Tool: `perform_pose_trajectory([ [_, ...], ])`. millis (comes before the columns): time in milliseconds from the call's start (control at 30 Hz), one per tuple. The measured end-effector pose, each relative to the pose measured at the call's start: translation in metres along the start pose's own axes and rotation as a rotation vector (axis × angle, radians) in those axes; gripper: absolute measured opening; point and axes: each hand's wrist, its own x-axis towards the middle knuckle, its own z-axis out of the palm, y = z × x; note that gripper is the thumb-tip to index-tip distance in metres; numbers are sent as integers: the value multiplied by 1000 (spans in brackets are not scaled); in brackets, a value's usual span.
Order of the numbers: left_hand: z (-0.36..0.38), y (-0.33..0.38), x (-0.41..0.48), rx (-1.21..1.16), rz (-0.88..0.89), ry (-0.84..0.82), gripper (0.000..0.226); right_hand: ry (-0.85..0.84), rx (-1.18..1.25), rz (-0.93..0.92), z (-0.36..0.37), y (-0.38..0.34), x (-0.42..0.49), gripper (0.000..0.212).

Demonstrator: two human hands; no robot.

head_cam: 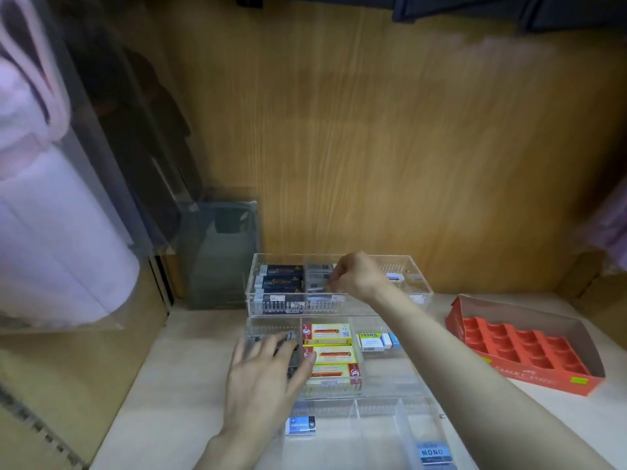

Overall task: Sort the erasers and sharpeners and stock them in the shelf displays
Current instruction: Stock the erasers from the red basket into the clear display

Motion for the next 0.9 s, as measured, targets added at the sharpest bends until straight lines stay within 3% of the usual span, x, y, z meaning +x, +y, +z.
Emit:
perform_pose_trajectory([
  [133, 0, 0, 0, -17, 8, 19, 53, -44, -49, 161, 1, -6, 8, 14],
  [200, -5, 1, 0, -40, -4, -30, 59, -56, -40, 203, 0, -5, 9, 16],
  [300, -17, 3, 1, -100, 15, -114, 85, -40, 257, 158, -5, 1, -7, 29],
  [367, -27, -1, -6, -275, 24, -112, 101, 109, 537, 51, -10, 4, -38, 18],
  [433, -43, -3, -25, -452, 64, -20, 89, 282, 709, -6, -13, 12, -79, 4],
  [500, -53, -7, -54, -492, 138, 83, 54, 324, 787, -1, -7, 28, -123, 6],
  [633, -62, -11, -125, -648, 121, -64, 21, 100, 824, 65, 27, 59, -212, 11],
  [800, -52, -19, -206, -652, -10, -339, 47, -319, 504, 69, 95, 83, -293, 24],
  [900, -30, -34, -254, -616, -180, -477, 37, -499, 278, 74, 152, 113, -327, 26],
])
